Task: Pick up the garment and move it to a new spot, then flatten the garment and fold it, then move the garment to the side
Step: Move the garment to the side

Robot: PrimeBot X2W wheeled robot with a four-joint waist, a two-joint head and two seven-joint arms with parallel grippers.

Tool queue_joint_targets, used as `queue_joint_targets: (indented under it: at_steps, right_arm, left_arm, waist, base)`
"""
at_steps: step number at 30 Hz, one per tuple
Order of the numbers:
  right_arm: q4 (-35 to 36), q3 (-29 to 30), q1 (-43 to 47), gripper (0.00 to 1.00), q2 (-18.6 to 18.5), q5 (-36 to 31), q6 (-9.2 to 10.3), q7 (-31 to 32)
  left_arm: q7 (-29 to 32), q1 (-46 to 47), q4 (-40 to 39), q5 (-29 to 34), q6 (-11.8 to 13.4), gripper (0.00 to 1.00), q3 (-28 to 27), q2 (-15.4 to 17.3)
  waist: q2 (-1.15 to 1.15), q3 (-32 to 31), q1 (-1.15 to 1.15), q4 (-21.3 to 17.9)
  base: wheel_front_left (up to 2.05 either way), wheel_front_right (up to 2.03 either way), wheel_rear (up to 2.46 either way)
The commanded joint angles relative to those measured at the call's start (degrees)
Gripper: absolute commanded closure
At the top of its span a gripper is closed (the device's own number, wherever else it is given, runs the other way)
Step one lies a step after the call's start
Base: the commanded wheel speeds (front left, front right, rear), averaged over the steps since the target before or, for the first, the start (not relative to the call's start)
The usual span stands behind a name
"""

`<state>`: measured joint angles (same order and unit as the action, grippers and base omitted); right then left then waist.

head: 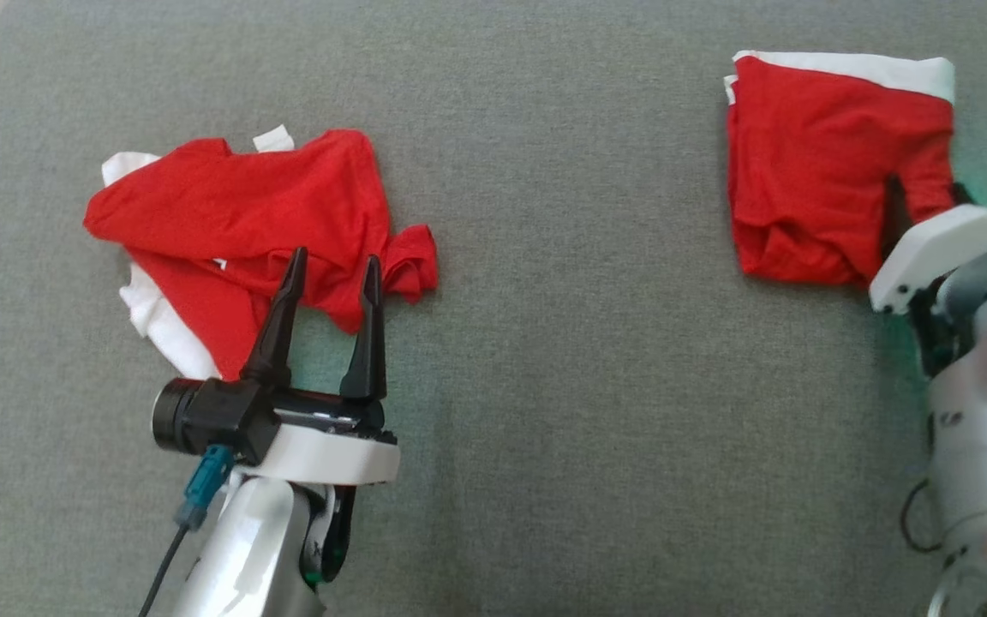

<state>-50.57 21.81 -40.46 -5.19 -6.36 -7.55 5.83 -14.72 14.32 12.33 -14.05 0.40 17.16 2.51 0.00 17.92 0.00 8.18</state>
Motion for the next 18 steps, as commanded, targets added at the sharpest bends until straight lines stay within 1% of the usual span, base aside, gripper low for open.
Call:
queue_joint_targets:
  at_steps: [1, 5, 6, 9, 13, 15, 18]
  right_arm:
    - [-0.5, -0.6, -2.3, 0.00, -0.8, -1.7, 0.06, 0.7]
    - [-5.2, -0.7, -4.2, 0.00, -1.1, -3.2, 0.06, 1.8]
    - [-7.2, -1.2, -4.9, 1.00, -1.2, -3.1, 0.06, 1.7]
    - [-9.5, -2.6, -5.9, 1.00, -1.8, -3.0, 0.06, 0.8]
    - [-11.2, -7.9, -6.8, 1.00, -4.2, -5.3, 0.06, -1.3]
    - [-11.5, -10.7, -7.3, 1.00, -6.1, -6.3, 0.06, -2.4]
    - [-12.0, -15.2, -7.9, 1.00, -10.5, -7.7, 0.06, -3.8]
  left_arm:
    - [-0.3, 1.7, -1.6, 0.6, -0.2, 0.00, -1.7, 0.4]
    - [-0.3, 1.6, -1.6, 0.6, -0.2, 0.00, -1.7, 0.4]
    - [-0.3, 1.7, -1.5, 0.6, -0.2, 0.00, -1.7, 0.4]
    - [-0.3, 1.7, -1.4, 0.5, 0.0, 0.00, -1.6, 0.4]
    - [-0.3, 1.3, -1.4, 0.6, 0.1, 0.00, -2.1, 0.4]
    - [-0.3, 0.9, -1.5, 0.7, 0.1, 0.00, -2.6, 0.4]
    - [-0.3, 0.5, -1.8, 0.7, 0.0, 0.00, -3.3, 0.4]
  waist:
    - [0.00, 0.2, 0.00, 0.3]
    - [0.00, 0.3, 0.00, 0.3]
    - [0.00, 0.1, 0.00, 0.1]
    - [0.00, -0.5, 0.00, -0.4]
    - [0.00, -2.0, 0.00, -1.4]
    - [0.00, -2.6, 0.00, -2.0]
    - [0.00, -3.0, 0.00, -2.6]
  base:
    - [0.00, 0.00, 0.00]
    - [0.00, 0.00, 0.00]
    - [0.00, 0.00, 0.00]
    - [0.00, 0.00, 0.00]
    - [0.00, 0.00, 0.00]
    - [0.00, 0.00, 0.00]
    - [0.00, 0.00, 0.00]
